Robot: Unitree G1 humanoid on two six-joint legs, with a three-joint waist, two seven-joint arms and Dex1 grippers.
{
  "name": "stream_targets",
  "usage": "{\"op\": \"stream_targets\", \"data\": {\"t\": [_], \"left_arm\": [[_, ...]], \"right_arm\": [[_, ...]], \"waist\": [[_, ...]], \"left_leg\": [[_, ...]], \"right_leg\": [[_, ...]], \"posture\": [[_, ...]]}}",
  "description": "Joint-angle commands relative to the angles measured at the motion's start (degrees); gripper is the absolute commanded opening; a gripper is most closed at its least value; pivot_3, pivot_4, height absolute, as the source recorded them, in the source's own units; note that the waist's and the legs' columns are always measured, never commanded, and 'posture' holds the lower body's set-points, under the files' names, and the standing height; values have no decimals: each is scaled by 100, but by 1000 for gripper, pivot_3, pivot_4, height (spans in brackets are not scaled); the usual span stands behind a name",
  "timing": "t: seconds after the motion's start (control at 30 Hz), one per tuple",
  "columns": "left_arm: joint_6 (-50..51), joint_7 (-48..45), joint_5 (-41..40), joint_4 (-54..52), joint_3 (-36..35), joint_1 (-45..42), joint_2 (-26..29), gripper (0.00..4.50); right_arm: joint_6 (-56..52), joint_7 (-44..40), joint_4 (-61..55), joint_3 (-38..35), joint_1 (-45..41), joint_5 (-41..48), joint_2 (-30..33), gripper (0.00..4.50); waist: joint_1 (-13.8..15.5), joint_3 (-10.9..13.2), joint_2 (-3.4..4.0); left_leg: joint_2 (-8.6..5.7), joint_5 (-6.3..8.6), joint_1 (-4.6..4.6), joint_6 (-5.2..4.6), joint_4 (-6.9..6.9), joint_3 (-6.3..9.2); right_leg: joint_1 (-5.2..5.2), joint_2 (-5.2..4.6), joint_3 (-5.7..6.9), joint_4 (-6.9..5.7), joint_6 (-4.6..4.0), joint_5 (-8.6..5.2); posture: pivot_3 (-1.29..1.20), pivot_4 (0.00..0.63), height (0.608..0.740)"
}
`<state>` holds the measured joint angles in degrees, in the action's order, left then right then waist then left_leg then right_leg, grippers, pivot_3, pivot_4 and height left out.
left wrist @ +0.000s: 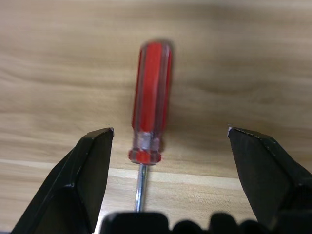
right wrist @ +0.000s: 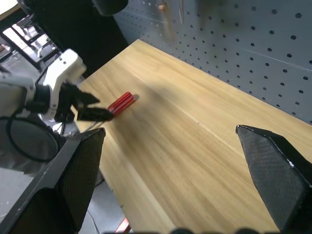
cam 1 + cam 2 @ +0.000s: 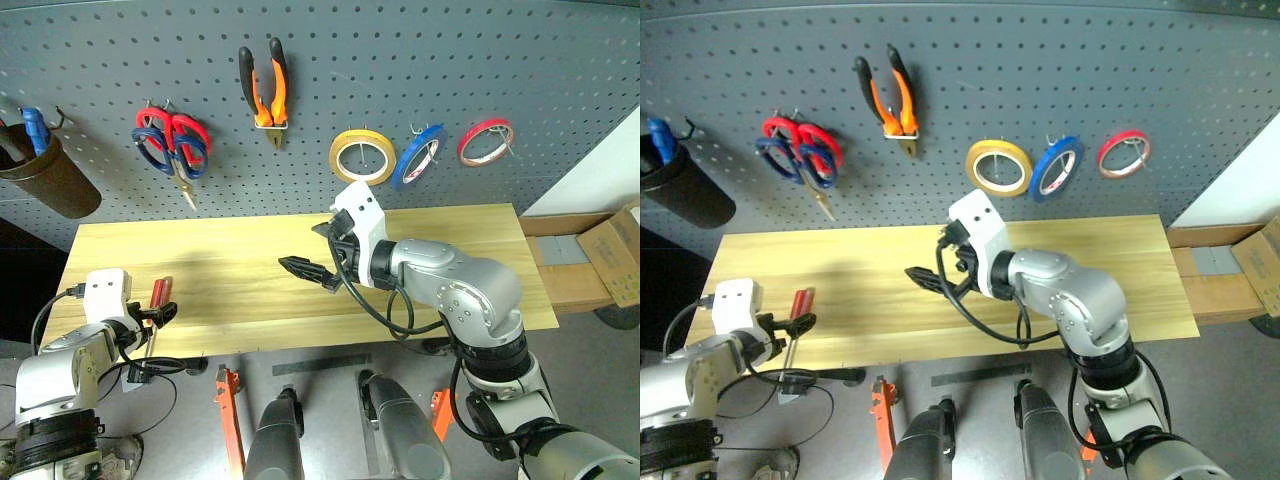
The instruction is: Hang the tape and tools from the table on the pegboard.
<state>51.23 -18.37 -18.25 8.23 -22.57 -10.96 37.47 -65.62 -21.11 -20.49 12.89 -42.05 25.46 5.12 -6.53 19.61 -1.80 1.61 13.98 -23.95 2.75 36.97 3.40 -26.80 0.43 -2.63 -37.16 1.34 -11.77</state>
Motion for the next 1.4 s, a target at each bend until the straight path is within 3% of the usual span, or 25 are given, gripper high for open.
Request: {"op": "stream_targets", "data": {"t": [0.03,0.17,0.23,0.33,0.5,0.53,0.7,0.87,1.07,1.23,1.4], "left_arm": [[-418,-88,253,620,163,-319,183,4033],[-681,-60,448,1265,355,-733,190,4033],[-780,-49,491,1519,367,-799,185,3656],[-872,-77,500,1839,389,-864,161,2784],[-868,-119,496,1771,405,-662,133,966],[-822,-102,468,1635,349,-556,129,833],[-840,280,335,561,-156,-90,-28,835],[-985,751,369,-1747,-592,351,-192,834],[-526,1162,-43,-3902,-1101,-50,-366,834],[-217,1272,-284,-4497,-1087,-1020,-114,834],[-272,1232,-239,-3874,-1247,-2034,457,834]], "right_arm": [[121,105,-42,146,-124,-85,-120,4500],[55,175,-17,133,-202,-74,-244,4500],[35,188,-4,138,-216,-96,-254,4500],[35,208,27,174,-241,-134,-246,4500],[130,175,0,291,-308,-204,-154,4500],[182,158,-5,318,-323,-228,-127,4500],[441,78,-9,298,-351,-221,-157,4500],[816,-258,-130,147,-349,-35,-144,4500],[1941,-1486,-98,-42,-381,297,254,4500],[2158,-1804,278,-248,-658,465,371,4500],[2446,-1818,628,-266,-866,373,264,4500]], "waist": [[-1,17,0],[-2,84,-3],[-3,99,-3],[-7,101,-2],[-33,104,2],[-45,104,3],[-145,104,3],[-120,102,-13],[-23,98,-19],[14,98,-20],[8,97,-22]], "left_leg": [[0,0,0,0,0,-1],[0,0,0,0,4,-8],[2,0,-3,0,4,-11],[6,1,-5,1,0,-16],[5,2,-11,1,-2,-22],[5,2,-11,1,-2,-23],[7,1,-11,1,0,-26],[10,1,-31,3,1,-12],[-9,1,-48,4,5,-17],[-9,2,-50,3,9,-17],[-5,1,-48,4,13,-18]], "right_leg": [[0,0,0,1,4,-2],[0,1,-2,0,10,-6],[-4,-1,-5,1,4,-2],[-14,-18,-7,-4,-12,9],[-29,-30,-8,-13,-13,9],[-29,-30,-9,-14,-9,7],[-29,-38,-13,-16,8,-4],[-41,-39,-2,-14,-14,10],[-41,-51,-3,6,-3,19],[-41,-43,-1,2,-3,21],[-43,5,-1,1,-23,34]], "posture": [[-215,409,740],[-229,425,740],[-229,426,740],[-230,428,740],[-235,426,740],[-236,424,740],[-232,404,740],[-214,383,740],[-179,363,740],[-150,350,740],[-144,340,740]]}}
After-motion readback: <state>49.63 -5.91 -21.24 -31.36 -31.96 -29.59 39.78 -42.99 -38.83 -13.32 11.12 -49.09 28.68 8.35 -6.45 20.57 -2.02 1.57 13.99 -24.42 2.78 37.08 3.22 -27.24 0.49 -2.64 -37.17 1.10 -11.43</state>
